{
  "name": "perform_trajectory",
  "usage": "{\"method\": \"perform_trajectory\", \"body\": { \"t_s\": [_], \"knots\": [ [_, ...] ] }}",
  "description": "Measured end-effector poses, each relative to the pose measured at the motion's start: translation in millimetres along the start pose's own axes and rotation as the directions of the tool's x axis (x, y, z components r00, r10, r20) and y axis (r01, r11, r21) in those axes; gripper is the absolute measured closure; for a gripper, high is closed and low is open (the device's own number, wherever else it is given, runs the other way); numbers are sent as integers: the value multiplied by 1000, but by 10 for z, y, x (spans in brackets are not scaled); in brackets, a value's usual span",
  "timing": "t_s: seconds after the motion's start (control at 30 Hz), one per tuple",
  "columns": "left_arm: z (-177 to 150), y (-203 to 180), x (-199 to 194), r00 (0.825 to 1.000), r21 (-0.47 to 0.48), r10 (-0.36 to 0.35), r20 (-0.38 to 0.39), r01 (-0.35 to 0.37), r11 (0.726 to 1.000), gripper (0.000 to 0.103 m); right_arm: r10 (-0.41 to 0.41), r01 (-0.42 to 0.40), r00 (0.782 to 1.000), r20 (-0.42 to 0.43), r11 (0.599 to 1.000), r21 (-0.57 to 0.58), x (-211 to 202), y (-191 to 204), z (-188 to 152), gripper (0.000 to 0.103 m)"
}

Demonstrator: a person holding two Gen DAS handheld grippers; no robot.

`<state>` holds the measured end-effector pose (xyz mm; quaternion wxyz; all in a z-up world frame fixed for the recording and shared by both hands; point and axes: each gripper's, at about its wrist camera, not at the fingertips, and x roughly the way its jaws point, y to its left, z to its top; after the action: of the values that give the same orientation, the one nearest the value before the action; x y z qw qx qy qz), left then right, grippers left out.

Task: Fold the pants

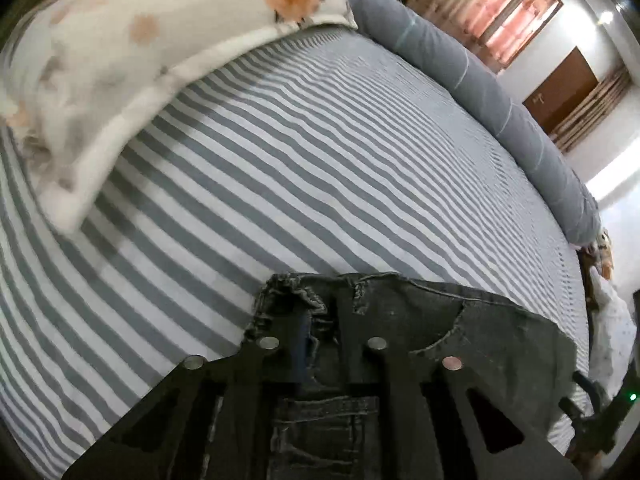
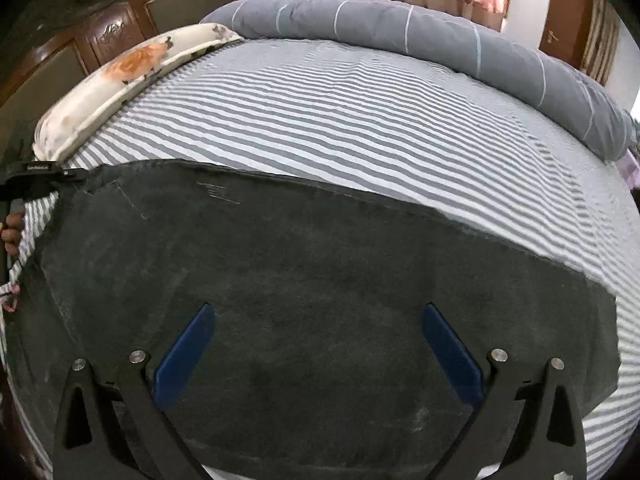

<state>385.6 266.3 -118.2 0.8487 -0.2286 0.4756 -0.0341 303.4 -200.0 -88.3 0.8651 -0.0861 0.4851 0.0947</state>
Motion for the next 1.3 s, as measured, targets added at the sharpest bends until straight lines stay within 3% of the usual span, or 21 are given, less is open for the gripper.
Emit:
{"method": "perform_trajectory", "body": {
  "t_s": [0.13, 0.27, 0.47, 0.7, 0.87, 1.03, 1.23, 1.3],
  "knots": [
    [-82, -10, -272, 990, -57, -83, 110, 90, 994, 97, 13, -14, 1000, -22, 998, -60, 39, -23, 102, 1],
    [-216, -171, -621, 967, 0, -146, 211, 149, 989, 97, 64, -67, 998, -24, 987, -143, 21, 9, 229, 1],
    [-364, -217, -1006, 924, 28, -249, 291, 251, 967, 97, 140, -146, 989, -41, 956, -254, 47, 122, 550, 1],
    [-481, -351, -1296, 884, 131, -334, 326, 308, 942, 98, 175, -203, 979, -107, 894, -400, 221, 387, 886, 10],
    [-568, -354, -1426, 862, 167, -383, 333, 346, 923, 98, 231, -300, 952, -199, 829, -471, 416, 588, 1084, 13],
    [-587, -316, -1409, 859, 172, -386, 337, 348, 922, 98, 256, -384, 914, -314, 797, -466, 758, 561, 1182, 15],
    [-583, -244, -1386, 862, 170, -385, 329, 346, 923, 98, 208, -351, 896, -392, 873, -338, 1076, -91, 1070, 40],
    [-590, -251, -1378, 866, 173, -379, 327, 339, 925, 98, 222, -350, 901, -373, 880, -321, 1070, -197, 1004, 60]
  ]
}}
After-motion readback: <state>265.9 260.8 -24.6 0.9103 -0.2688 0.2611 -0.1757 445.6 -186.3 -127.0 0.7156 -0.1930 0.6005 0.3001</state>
